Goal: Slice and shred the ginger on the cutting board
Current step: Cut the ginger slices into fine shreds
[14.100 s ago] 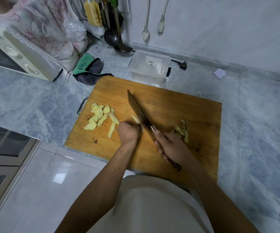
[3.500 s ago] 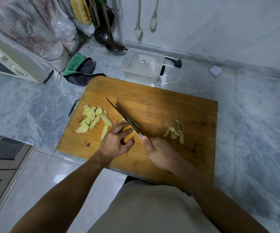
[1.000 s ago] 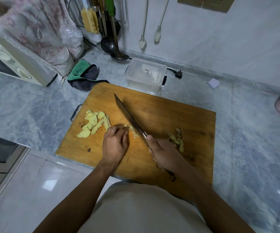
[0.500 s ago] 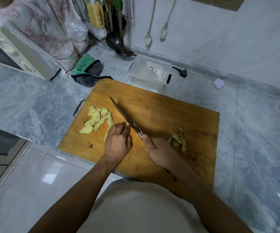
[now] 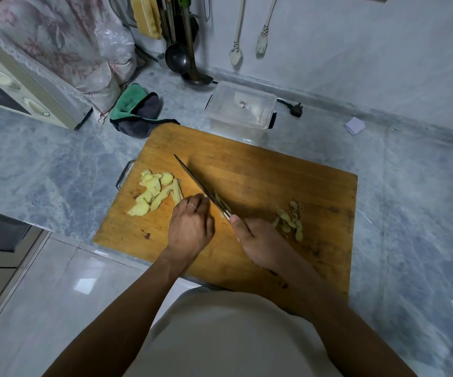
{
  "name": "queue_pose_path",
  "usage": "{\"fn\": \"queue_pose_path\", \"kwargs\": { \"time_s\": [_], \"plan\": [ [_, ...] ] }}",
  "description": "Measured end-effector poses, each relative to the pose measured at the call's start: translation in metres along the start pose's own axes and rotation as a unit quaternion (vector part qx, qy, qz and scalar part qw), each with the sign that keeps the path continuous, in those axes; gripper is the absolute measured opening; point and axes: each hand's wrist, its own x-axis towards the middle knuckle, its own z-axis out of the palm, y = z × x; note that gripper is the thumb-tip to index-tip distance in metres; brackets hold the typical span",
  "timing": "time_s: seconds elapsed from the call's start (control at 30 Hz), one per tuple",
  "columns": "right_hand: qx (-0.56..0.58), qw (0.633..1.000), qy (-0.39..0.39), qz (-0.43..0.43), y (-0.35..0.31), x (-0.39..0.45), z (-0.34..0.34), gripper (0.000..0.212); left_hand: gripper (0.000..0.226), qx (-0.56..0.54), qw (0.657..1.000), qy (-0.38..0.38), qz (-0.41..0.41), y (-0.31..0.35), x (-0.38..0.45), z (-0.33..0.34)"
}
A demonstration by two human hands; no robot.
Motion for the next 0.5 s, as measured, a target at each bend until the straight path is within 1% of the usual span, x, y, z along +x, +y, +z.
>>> {"fn": "queue_pose_path", "kwargs": {
  "time_s": [0.23,0.33,0.5],
  "plan": [
    [-0.050,0.999,0.007,0.007,0.000,0.010,0.011,0.051,0.044,0.006,1.000,0.004,0.009,-0.002,0.001,0.001],
    [-0.027,0.999,0.016,0.012,0.003,0.010,0.013,0.050,0.046,0.007,1.000,0.002,0.016,-0.002,0.000,0.000],
    [-0.016,1.000,0.004,0.020,-0.001,0.004,0.011,0.050,0.046,-0.006,1.000,-0.006,0.013,-0.003,-0.001,0.002]
  ]
}}
